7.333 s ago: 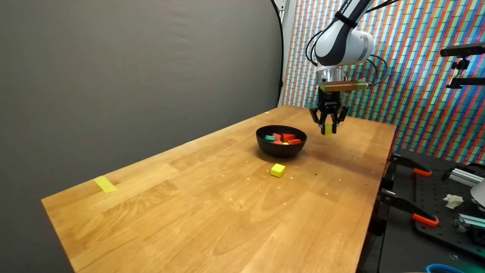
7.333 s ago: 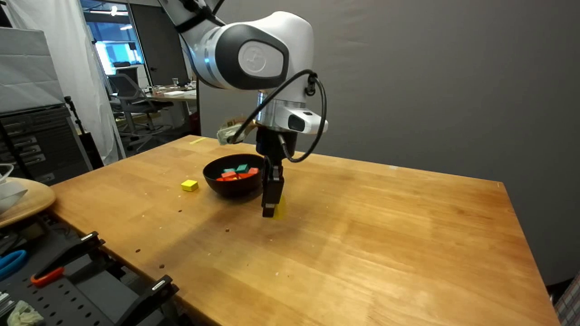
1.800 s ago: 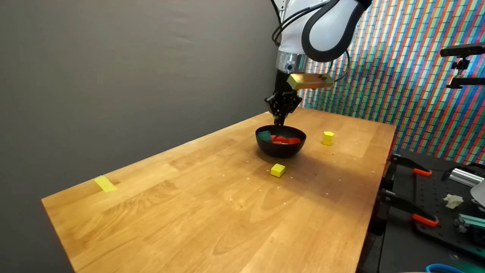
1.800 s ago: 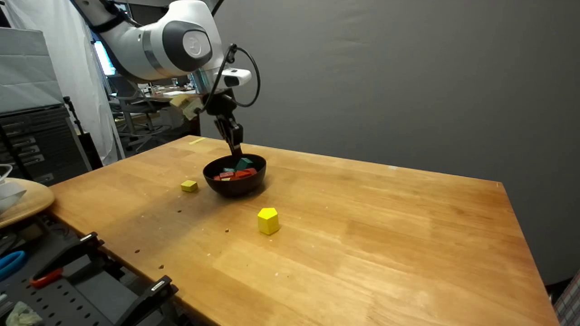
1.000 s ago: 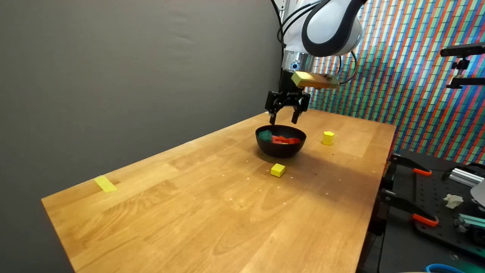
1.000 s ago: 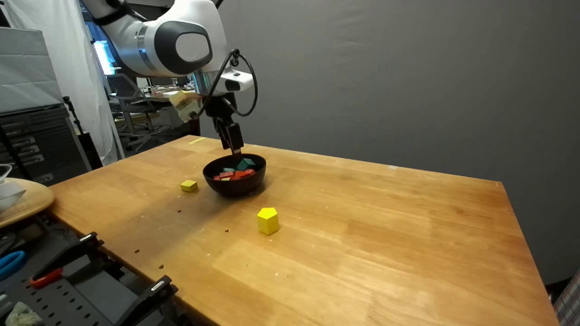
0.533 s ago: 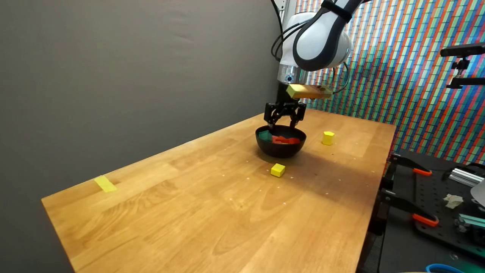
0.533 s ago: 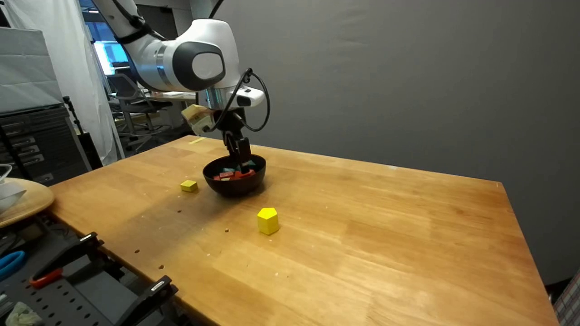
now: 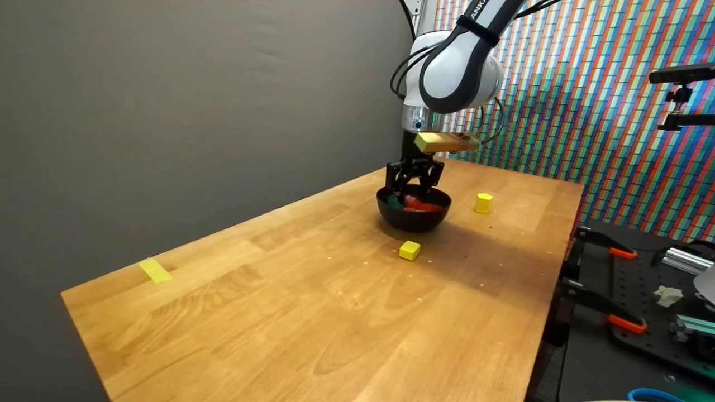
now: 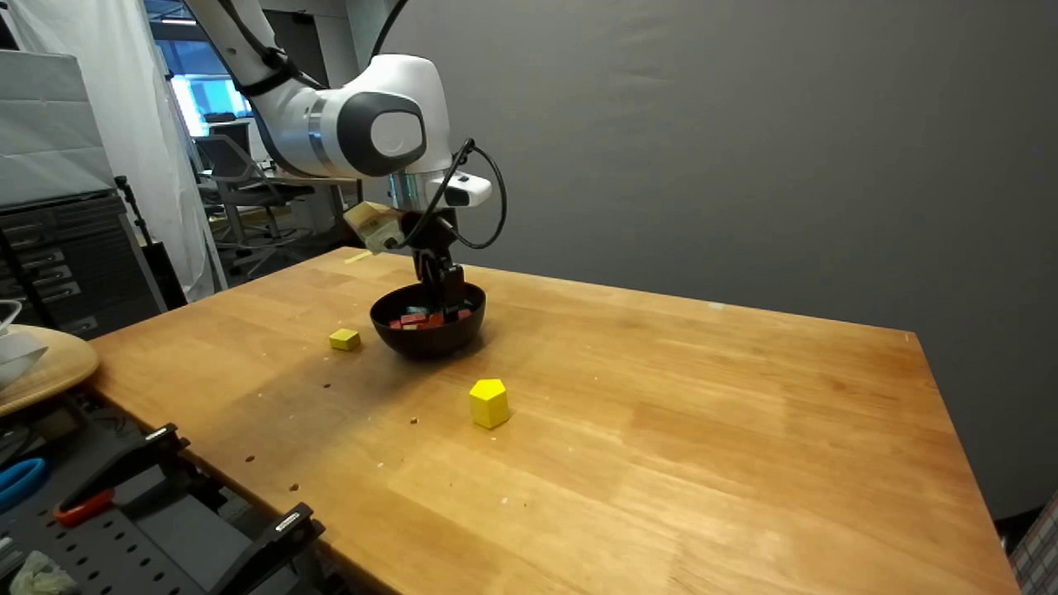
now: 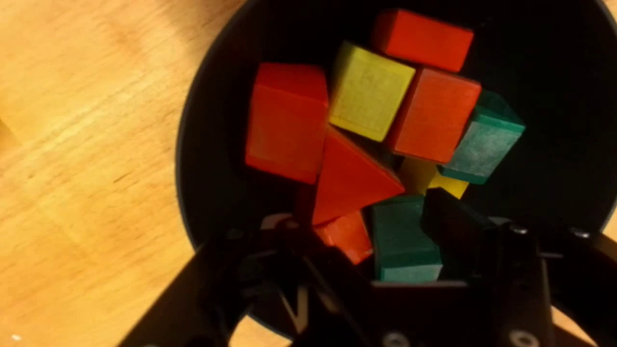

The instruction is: Remove all the blocks from the black bowl and place them on the table

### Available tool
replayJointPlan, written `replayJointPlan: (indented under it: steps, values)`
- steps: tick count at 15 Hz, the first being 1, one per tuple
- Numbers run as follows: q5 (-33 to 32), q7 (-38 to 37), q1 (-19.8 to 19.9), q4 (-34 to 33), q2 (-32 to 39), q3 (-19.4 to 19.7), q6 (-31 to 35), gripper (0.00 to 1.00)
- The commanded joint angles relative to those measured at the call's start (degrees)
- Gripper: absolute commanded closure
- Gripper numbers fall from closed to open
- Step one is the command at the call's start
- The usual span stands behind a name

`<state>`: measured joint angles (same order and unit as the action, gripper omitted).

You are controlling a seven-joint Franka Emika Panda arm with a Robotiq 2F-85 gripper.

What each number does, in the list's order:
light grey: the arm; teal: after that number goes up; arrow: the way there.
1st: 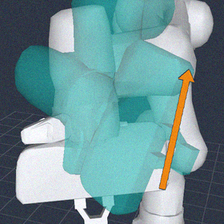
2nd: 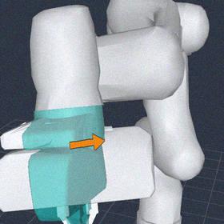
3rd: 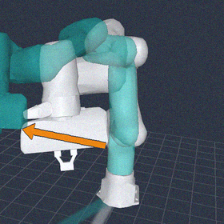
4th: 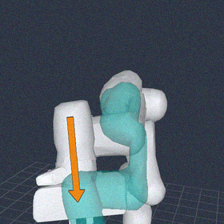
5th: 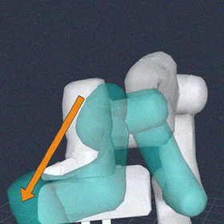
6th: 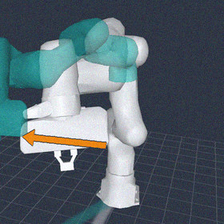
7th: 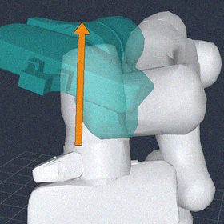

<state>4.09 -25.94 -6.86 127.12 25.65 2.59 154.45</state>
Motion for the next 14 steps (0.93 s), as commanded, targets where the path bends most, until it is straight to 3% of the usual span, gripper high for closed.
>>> replayJointPlan:
  steps: [1, 3, 7, 8, 14]
  values:
    - [0.9, 0.9, -0.1, 0.1, -0.9, 0.2, -1.0, 0.71]
    - [1.2, 0.6, 0.0, 1.4, -1.7, 0.2, -0.5, 0.86]
    - [2.3, 1.4, 1.1, 3.1, -3.8, 0.0, -0.7, 0.84]
    - [2.9, 2.0, 1.8, 3.5, -4.7, -0.3, -1.0, 0.88]
    - [4.9, 5.8, 5.7, 7.4, -15.1, -0.1, -3.0, 0.85]
